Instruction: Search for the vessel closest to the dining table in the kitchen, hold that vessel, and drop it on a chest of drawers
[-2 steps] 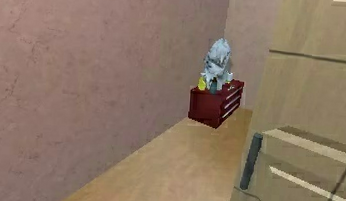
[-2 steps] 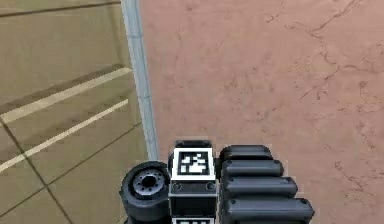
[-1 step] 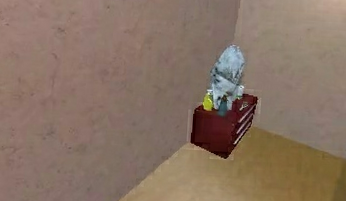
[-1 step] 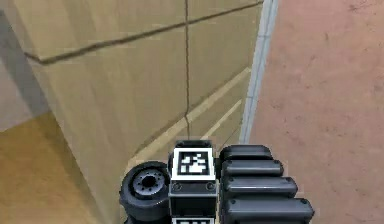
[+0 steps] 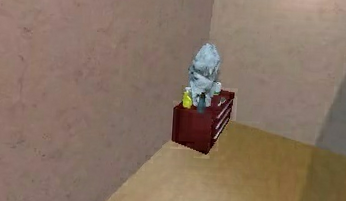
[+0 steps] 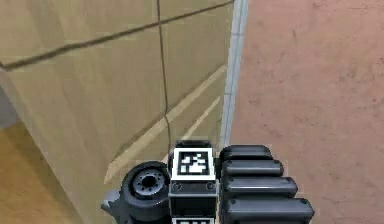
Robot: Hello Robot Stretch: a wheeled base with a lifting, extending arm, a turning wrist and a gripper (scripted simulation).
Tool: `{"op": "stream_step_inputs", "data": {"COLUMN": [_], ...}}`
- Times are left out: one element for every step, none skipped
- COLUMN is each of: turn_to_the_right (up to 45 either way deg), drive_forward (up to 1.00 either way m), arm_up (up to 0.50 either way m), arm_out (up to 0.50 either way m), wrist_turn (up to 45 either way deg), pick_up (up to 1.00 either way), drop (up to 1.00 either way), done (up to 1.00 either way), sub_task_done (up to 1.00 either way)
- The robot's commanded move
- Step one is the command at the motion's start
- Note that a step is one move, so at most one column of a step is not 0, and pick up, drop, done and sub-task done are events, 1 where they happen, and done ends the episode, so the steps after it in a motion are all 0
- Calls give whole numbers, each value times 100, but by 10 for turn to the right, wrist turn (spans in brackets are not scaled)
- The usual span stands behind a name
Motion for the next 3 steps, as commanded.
{"op": "stream_step_inputs", "data": {"turn_to_the_right": [0, 450, 450], "drive_forward": [70, 0, 0], "arm_up": [0, 0, 0], "arm_out": [0, 0, 0], "wrist_turn": [0, 0, 0], "pick_up": [0, 0, 0], "drop": [0, 0, 0], "done": [0, 0, 0], "sub_task_done": [0, 0, 0]}}
